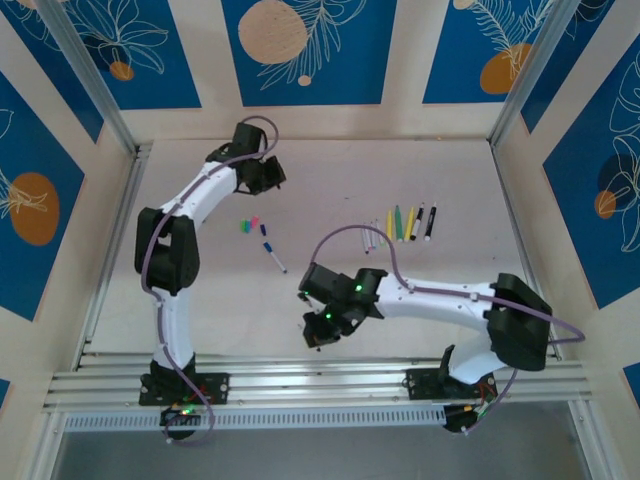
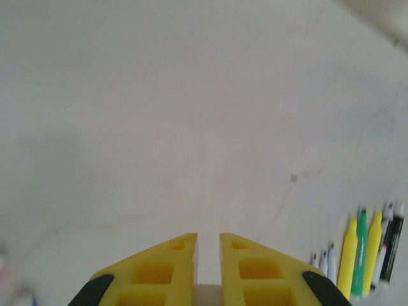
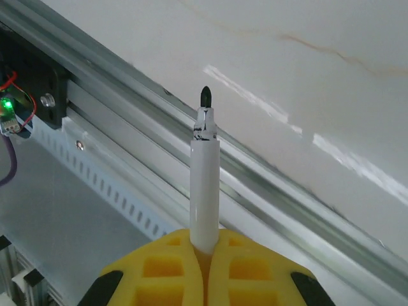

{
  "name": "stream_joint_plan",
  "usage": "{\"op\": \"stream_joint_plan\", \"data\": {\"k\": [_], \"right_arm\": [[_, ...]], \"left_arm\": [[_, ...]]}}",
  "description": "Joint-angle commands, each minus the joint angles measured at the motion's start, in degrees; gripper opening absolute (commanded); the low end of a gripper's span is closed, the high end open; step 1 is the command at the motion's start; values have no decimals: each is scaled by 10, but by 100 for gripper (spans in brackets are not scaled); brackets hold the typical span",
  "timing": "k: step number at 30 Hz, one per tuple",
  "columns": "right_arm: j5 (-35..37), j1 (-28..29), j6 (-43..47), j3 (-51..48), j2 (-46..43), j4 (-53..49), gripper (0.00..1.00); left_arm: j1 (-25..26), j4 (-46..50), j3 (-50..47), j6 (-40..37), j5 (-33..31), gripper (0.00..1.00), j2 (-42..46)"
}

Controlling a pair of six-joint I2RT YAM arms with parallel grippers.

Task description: Open the pen caps

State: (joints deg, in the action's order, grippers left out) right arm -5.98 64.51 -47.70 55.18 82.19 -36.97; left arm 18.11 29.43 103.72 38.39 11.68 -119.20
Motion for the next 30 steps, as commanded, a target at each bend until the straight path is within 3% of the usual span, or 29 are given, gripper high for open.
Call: {"op": "stream_joint_plan", "data": {"k": [1, 8, 12, 30], "right_arm": [[19, -35, -15, -5, -36, -57, 0], [125, -170, 98, 55, 16, -86, 0], [173, -216, 156, 114, 70, -84, 0], [214, -310, 202, 271, 279, -75, 0]], "left_arm": [[13, -7, 29, -20, -27, 0, -10], [13, -10, -33, -40, -25, 0, 21], [13, -1, -59, -55, -23, 0, 39], [13, 0, -124, -68, -25, 0, 71]]}}
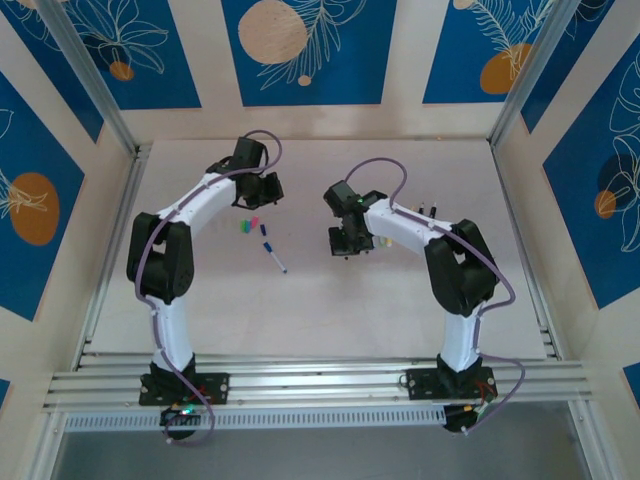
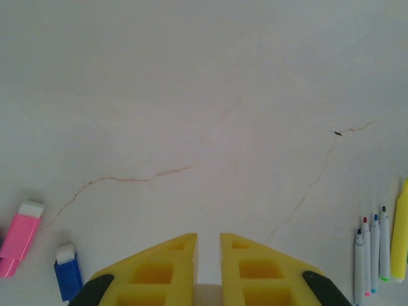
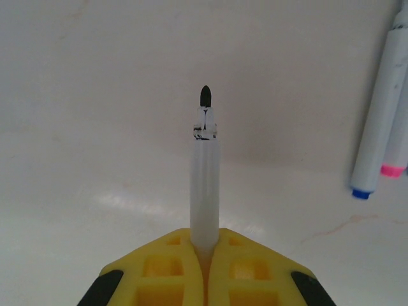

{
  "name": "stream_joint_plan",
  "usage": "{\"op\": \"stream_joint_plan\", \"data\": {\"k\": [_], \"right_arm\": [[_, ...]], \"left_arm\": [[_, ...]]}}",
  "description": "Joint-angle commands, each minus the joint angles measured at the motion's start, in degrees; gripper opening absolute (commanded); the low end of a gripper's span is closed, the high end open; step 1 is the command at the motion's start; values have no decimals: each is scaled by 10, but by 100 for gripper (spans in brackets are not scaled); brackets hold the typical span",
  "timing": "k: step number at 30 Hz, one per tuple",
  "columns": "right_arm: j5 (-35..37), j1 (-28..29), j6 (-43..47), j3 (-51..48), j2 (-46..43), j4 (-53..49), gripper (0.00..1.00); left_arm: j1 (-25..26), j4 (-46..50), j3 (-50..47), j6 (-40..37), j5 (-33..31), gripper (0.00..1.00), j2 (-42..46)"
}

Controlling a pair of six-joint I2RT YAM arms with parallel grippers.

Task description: Open the pen caps

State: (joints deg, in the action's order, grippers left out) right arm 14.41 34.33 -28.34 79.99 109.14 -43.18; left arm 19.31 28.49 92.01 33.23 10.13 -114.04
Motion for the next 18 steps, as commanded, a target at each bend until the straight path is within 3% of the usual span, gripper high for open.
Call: {"op": "stream_joint_plan", "data": {"k": [1, 10, 18], "right_arm": [[12, -12, 7, 27, 17, -16, 0], [63, -24, 4, 48, 58, -40, 0], [83, -27, -2, 57, 72, -49, 18]], "left_arm": [[2, 11, -7, -19, -11, 0, 21], [1, 21, -15, -32, -23, 0, 22], [4, 23, -19, -36, -29, 0, 20]]}}
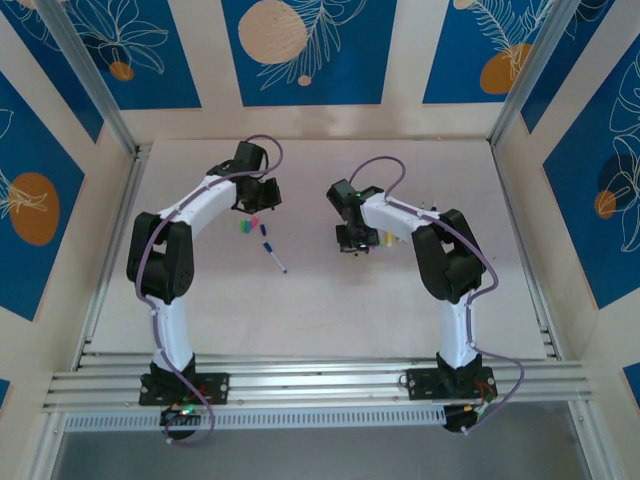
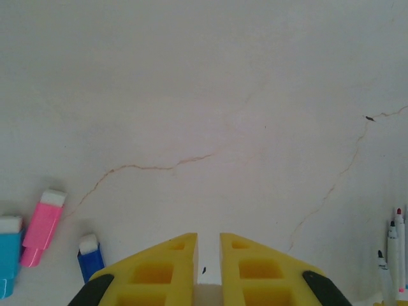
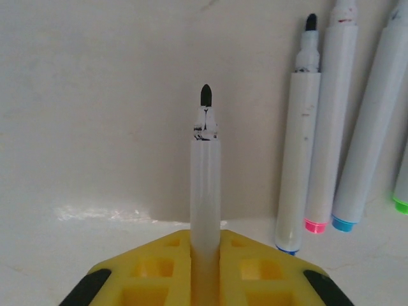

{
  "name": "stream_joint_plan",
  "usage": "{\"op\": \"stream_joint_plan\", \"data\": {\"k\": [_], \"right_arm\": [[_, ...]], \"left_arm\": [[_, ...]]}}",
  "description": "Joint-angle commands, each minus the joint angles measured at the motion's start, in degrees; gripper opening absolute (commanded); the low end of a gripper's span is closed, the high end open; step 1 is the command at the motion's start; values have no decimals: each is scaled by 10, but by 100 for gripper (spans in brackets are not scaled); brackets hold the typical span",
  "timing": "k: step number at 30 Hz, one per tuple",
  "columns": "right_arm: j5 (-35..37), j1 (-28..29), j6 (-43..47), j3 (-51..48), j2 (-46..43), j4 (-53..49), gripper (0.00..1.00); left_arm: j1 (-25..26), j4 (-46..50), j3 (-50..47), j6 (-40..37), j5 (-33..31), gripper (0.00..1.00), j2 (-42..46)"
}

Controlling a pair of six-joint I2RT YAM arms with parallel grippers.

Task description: Open the pen caps

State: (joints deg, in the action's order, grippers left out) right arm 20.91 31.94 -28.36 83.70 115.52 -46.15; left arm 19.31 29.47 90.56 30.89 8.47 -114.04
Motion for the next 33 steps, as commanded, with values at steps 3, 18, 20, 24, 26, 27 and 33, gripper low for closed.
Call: {"op": "stream_joint_plan", "data": {"k": [3, 18, 20, 24, 26, 27, 33], "right_arm": [[26, -3, -3, 25, 10, -25, 22], [28, 0, -10, 27, -22, -32, 23], [25, 4, -10, 30, -28, -33, 23], [19, 11, -13, 33, -38, -32, 23], [15, 13, -14, 34, -43, -31, 23], [13, 13, -14, 35, -44, -31, 23], [8, 15, -13, 34, -49, -28, 23]], "left_arm": [[6, 17, -4, -17, -19, 0, 20], [27, 86, 18, -69, -88, 0, -9], [29, 78, 6, -68, -93, 0, -10], [35, 68, 4, -62, -92, 0, -26], [41, 76, 14, -61, -98, 0, -41], [44, 79, 17, -61, -102, 0, -46], [49, 94, 26, -44, -123, 0, -69]]}}
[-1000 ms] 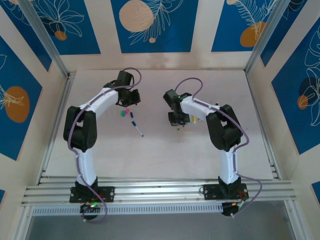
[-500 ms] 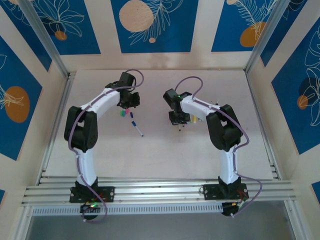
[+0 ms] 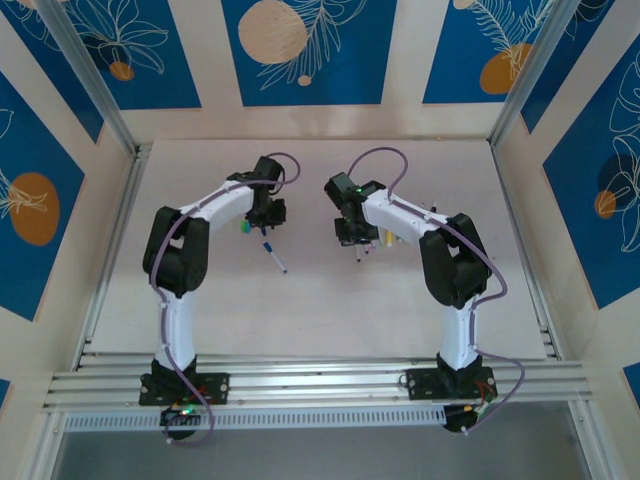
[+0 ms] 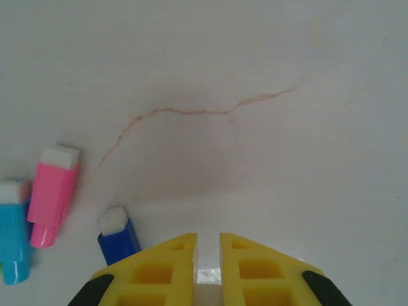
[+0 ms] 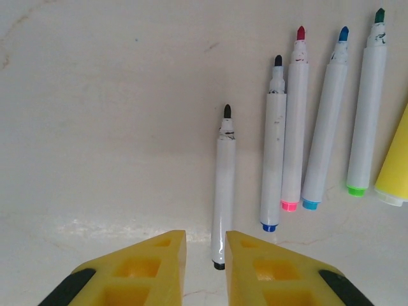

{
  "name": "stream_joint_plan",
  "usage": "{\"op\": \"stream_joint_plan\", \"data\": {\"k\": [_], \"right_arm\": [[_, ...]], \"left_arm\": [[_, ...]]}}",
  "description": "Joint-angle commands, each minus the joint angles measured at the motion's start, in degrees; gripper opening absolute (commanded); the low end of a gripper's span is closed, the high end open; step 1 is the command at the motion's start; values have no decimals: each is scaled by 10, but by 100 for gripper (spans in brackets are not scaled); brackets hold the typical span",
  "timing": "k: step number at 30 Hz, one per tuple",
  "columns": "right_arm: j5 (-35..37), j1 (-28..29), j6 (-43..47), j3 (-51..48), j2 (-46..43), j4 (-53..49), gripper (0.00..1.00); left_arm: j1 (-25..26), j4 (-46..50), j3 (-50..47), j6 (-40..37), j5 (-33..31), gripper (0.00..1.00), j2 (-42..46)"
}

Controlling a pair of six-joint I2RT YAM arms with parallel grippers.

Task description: Open the pen caps

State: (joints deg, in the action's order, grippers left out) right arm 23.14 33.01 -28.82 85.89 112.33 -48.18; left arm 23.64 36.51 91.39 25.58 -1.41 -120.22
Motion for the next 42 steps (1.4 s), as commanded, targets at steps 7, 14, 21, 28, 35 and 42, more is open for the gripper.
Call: {"op": "stream_joint_plan", "data": {"k": [7, 14, 21, 28, 35, 42], "right_arm": [[-25, 7, -5, 10, -16, 0, 30], [-26, 8, -5, 10, -13, 1, 31], [-29, 9, -6, 5, -13, 2, 31], [-41, 18, -2, -8, -30, 16, 31], [-82, 48, 7, -24, -57, 28, 35], [-92, 80, 21, 2, -38, 6, 37]], "left_arm": [[5, 37, 26, 17, -38, 9, -25], [5, 46, 37, 21, -47, 21, -36], [5, 54, 47, 21, -51, 21, -34], [5, 63, 60, 24, -37, 22, 16], [4, 90, 72, 15, -59, 26, 112], [-13, 78, -13, 27, -37, 29, 216]]}}
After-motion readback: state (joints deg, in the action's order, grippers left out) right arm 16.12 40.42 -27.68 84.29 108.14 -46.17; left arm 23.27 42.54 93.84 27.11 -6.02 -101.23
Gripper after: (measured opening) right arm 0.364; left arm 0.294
